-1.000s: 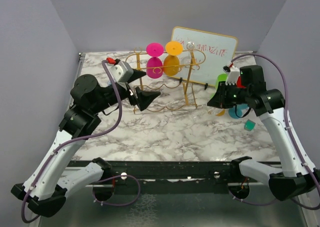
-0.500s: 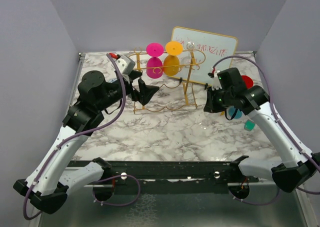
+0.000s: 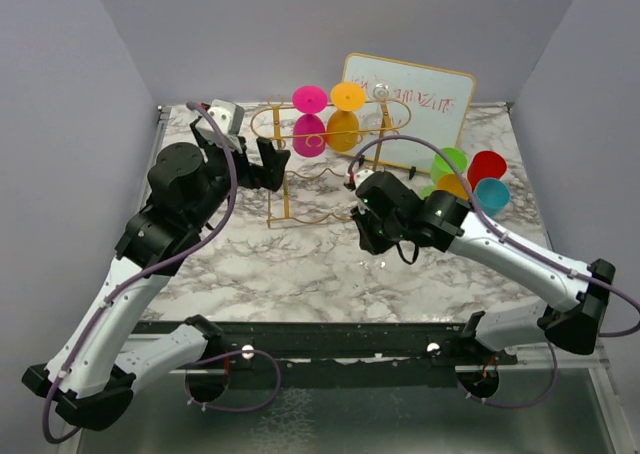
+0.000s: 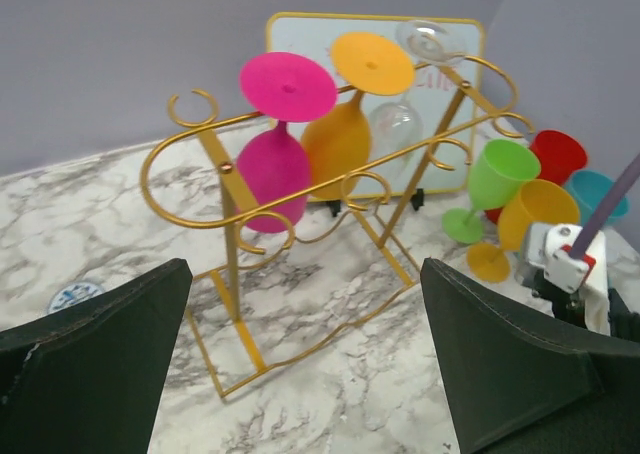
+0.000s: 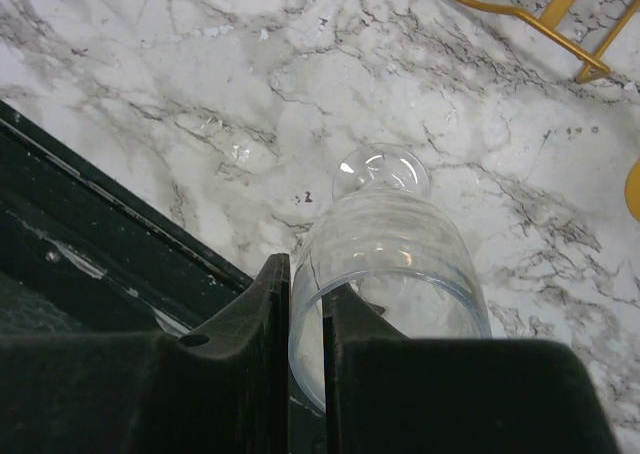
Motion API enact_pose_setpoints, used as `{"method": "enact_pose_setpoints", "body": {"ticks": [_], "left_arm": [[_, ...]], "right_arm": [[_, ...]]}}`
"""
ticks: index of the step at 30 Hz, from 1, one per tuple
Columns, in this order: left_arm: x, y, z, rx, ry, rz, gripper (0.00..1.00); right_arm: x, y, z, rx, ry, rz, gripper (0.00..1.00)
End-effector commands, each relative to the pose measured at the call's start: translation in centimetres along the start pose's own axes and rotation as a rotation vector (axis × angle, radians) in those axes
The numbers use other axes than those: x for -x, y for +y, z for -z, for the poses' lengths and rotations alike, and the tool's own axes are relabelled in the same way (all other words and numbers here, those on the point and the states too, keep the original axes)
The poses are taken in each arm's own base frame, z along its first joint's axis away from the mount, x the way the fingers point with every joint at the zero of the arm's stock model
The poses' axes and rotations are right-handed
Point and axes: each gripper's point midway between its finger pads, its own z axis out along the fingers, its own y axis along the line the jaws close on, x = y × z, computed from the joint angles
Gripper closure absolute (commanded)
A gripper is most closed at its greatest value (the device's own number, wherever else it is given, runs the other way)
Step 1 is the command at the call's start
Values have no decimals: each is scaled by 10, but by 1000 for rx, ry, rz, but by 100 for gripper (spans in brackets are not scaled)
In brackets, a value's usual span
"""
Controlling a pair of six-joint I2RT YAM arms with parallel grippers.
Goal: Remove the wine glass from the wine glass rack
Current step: Place the wine glass at the center of the board.
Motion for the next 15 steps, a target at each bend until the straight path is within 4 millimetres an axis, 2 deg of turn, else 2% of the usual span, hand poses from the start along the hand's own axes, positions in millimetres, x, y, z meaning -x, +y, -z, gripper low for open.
{"method": "enact_pose_setpoints", "body": {"ticks": [1,3,6,11,15], "left_arm": [[-6,54,11,318,85,-19,1],[-1,73,22,425,74,-36,1],[9,78,28,449,45,-34,1],[0,84,16,450,125,-47,1],[7,101,20,499,106,-57,1]], "right_arm": [[29,12,-9,-7,-113,8,100],[36,23,-14,34,-136,17,100],[39,32,-23,58,-122,32,100],[42,40,-41,82,-123,65,100],[42,44,-52,78,-90,89,100]]}}
